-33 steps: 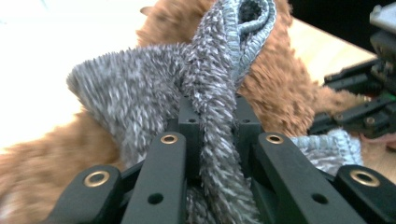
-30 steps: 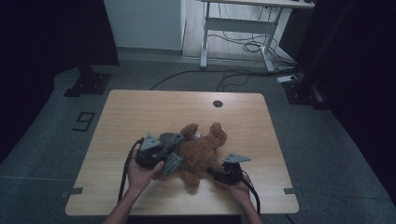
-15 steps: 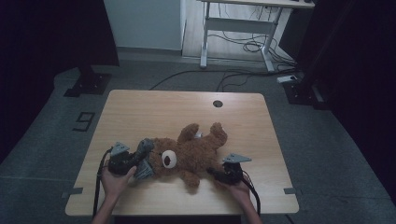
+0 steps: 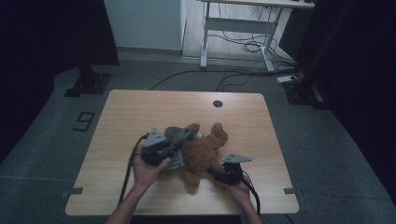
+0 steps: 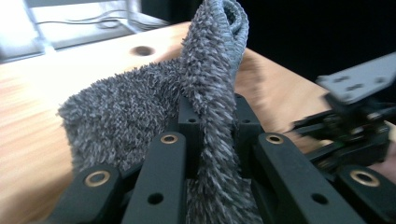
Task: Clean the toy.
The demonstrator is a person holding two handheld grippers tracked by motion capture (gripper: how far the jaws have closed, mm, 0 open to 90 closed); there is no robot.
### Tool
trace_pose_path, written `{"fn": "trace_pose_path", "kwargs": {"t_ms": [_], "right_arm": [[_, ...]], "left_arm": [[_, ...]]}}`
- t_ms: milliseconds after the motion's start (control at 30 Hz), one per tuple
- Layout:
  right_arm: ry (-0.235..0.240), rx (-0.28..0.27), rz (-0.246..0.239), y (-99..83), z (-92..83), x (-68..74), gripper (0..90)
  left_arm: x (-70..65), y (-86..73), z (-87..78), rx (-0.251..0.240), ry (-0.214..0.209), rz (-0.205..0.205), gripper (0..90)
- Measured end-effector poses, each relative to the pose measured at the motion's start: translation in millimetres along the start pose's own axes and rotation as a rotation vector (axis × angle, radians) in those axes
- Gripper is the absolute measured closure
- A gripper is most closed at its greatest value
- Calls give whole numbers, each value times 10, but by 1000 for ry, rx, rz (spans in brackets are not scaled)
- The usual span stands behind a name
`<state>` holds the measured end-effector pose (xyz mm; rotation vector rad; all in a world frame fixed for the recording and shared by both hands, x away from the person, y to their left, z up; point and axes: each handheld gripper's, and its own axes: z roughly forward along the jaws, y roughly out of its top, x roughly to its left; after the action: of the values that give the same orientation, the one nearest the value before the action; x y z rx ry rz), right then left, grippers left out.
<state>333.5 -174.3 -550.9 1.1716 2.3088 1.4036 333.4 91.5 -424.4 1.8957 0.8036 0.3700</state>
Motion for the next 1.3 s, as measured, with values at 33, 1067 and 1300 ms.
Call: {"fn": "trace_pose_path", "kwargs": {"t_ms": [33, 1067, 1300], "right_arm": [[1, 1, 4, 0, 0, 1, 638], [-3, 5, 6, -5, -2, 0, 638], [-10, 8, 9, -11, -2, 11, 638]], "left_arm": [[-86, 47, 110, 12, -15, 16, 781], [325, -283, 70, 107, 119, -37, 779], [555, -438, -319, 46, 153, -98, 778]]}}
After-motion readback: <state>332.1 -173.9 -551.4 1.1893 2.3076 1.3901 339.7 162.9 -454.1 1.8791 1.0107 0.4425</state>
